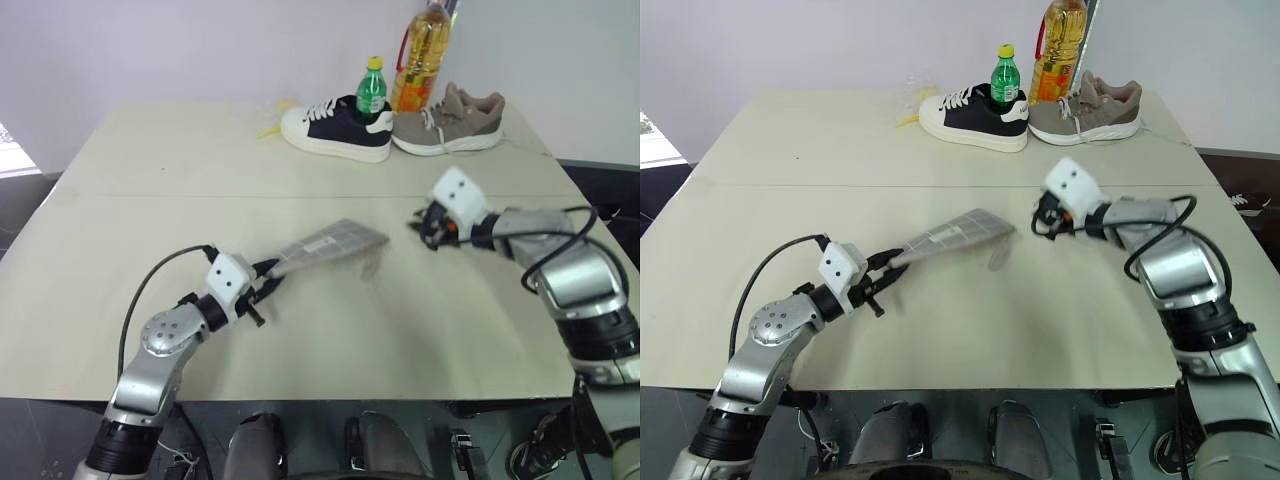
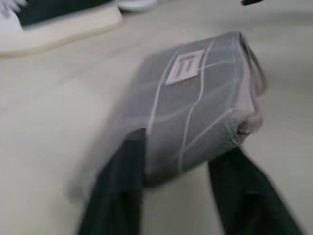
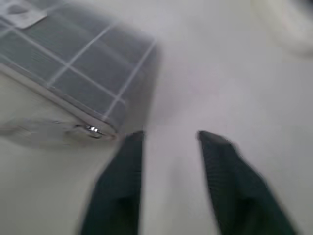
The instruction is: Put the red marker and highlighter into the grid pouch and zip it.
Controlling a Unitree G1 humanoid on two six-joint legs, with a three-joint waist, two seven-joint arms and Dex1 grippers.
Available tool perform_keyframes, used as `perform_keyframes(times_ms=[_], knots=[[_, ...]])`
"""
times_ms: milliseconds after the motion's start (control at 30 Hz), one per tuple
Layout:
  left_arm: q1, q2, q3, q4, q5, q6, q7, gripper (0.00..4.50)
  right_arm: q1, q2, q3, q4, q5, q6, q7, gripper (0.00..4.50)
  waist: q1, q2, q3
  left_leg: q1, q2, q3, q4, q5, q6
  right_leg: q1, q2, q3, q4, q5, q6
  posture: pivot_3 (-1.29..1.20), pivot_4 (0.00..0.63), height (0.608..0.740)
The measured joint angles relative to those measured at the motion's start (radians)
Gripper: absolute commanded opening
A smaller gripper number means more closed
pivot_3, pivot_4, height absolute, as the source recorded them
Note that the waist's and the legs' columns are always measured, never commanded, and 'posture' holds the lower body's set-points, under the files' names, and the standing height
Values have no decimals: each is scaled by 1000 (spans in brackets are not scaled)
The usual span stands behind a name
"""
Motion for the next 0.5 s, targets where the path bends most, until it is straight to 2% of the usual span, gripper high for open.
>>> perform_keyframes(times_ms=[33,67,267,500], knots=[[17,11,3,-9,-2,13,-1,3476,8,-4,-3,15,-1,-16,4,3378,0,1,1,0,0,0,0,0,0,0,0,0,0,0,0,0,150,705],[41,23,15,-28,-15,35,-2,3540,14,-4,-17,33,-2,-42,5,3896,-1,1,1,0,0,0,0,0,0,0,0,0,0,0,0,0,150,705],[206,48,226,-108,-139,151,24,3540,68,36,-152,121,8,-246,-20,3896,1,0,1,0,0,0,0,0,0,0,0,0,-1,0,0,0,150,705],[252,21,493,-62,-189,141,125,3540,112,86,-252,226,84,-304,11,3896,4,0,1,0,-1,-1,0,0,0,-3,-1,0,-1,0,0,0,150,705]])
